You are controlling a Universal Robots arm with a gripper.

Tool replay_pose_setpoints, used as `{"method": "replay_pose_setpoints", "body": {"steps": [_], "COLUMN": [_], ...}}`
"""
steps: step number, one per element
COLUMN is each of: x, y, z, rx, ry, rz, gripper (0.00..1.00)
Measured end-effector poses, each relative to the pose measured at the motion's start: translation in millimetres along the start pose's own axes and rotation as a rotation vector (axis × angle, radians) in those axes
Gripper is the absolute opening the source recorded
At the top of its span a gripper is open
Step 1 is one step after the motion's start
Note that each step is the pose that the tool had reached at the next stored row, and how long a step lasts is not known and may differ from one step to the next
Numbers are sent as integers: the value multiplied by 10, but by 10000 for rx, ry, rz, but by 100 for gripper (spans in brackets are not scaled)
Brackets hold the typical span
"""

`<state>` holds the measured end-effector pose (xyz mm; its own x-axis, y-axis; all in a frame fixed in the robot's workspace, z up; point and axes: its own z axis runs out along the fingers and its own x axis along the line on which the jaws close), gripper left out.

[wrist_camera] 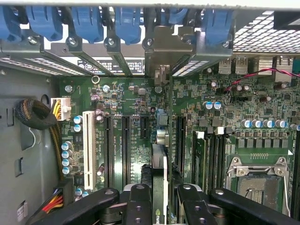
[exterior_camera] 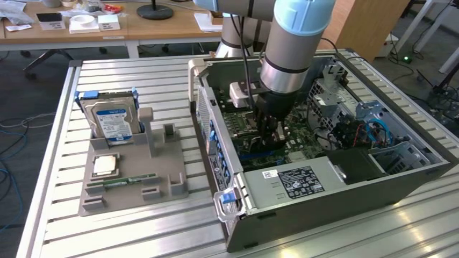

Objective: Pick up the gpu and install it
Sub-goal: 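Insert the gpu into the slot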

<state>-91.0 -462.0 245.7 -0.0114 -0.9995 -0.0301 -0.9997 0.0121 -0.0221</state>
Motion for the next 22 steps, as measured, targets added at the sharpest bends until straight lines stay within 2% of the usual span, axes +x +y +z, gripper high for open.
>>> {"method": "replay_pose_setpoints", "body": {"steps": [22], "x": [1], "y": [1], "z": [29], "rx": [0], "ry": [0], "rz": [0], "gripper": [26]}}
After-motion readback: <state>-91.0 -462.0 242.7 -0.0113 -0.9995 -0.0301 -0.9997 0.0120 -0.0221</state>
